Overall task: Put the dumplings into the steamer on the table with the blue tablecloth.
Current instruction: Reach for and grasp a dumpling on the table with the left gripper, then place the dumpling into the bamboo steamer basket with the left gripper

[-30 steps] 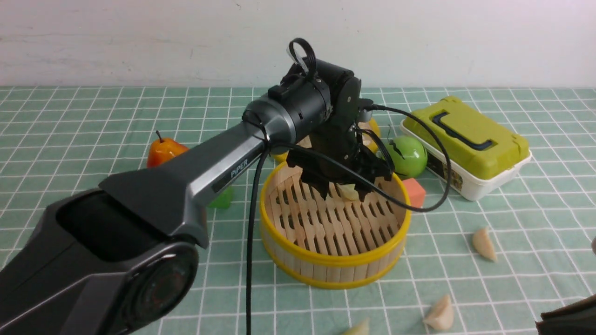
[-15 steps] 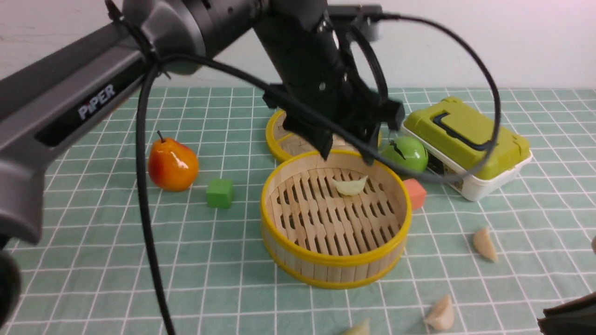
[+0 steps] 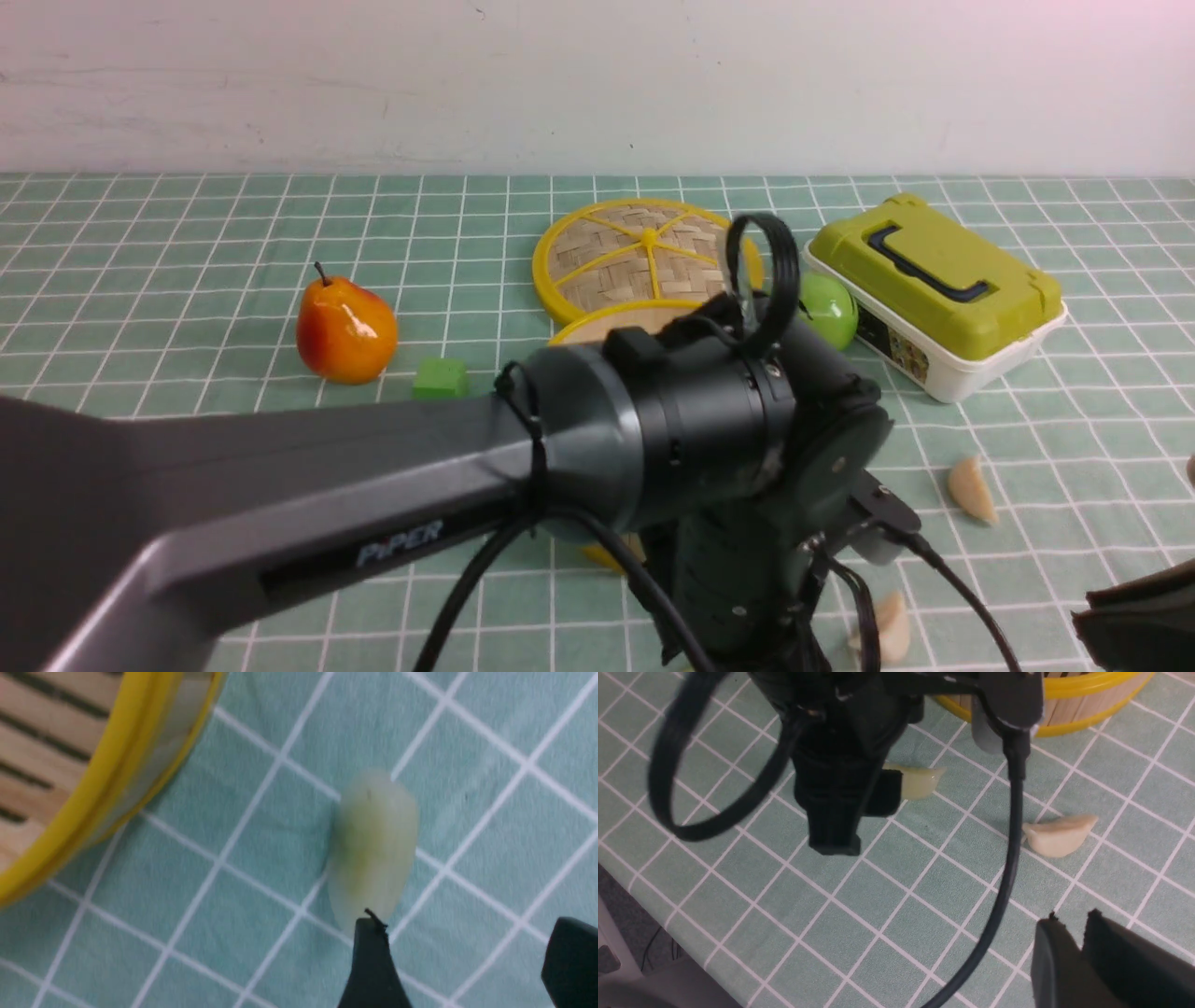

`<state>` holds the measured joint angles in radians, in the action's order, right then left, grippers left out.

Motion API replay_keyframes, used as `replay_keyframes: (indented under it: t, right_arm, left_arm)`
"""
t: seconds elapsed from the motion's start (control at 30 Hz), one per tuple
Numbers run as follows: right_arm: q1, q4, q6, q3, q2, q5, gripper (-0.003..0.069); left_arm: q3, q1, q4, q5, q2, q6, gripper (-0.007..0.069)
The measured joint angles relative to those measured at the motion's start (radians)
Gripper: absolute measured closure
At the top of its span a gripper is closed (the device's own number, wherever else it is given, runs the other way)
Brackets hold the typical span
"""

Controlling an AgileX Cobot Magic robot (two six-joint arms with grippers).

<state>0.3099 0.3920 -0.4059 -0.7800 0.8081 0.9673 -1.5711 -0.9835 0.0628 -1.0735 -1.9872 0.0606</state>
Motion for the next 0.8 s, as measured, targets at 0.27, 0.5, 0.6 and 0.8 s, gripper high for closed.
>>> replay_keyframes:
  t: [0.27,0.5,0.6,0.8]
  right_arm:
    - [0.000,-0.004,0.000,0.000,0.000,0.008,0.0558]
    - [0.000,-0.007,0.000,0.000,0.000,0.010,0.0551]
    - [0.000,-0.007,0.000,0.000,0.000,0.010,0.0548]
    - [0.000,-0.007,0.000,0.000,0.000,0.008,0.0545]
  left_arm:
    - [0.000,0.011,0.069,0.073,-0.082,-0.001,0.0177]
    - [0.002,0.011,0.064,0.072,-0.120,0.036,0.0368]
    - [-0.021,0.011,0.062,0.023,-0.120,0.074,0.0377]
    - [-0.190,0.029,0.057,-0.079,-0.081,0.102,0.0377]
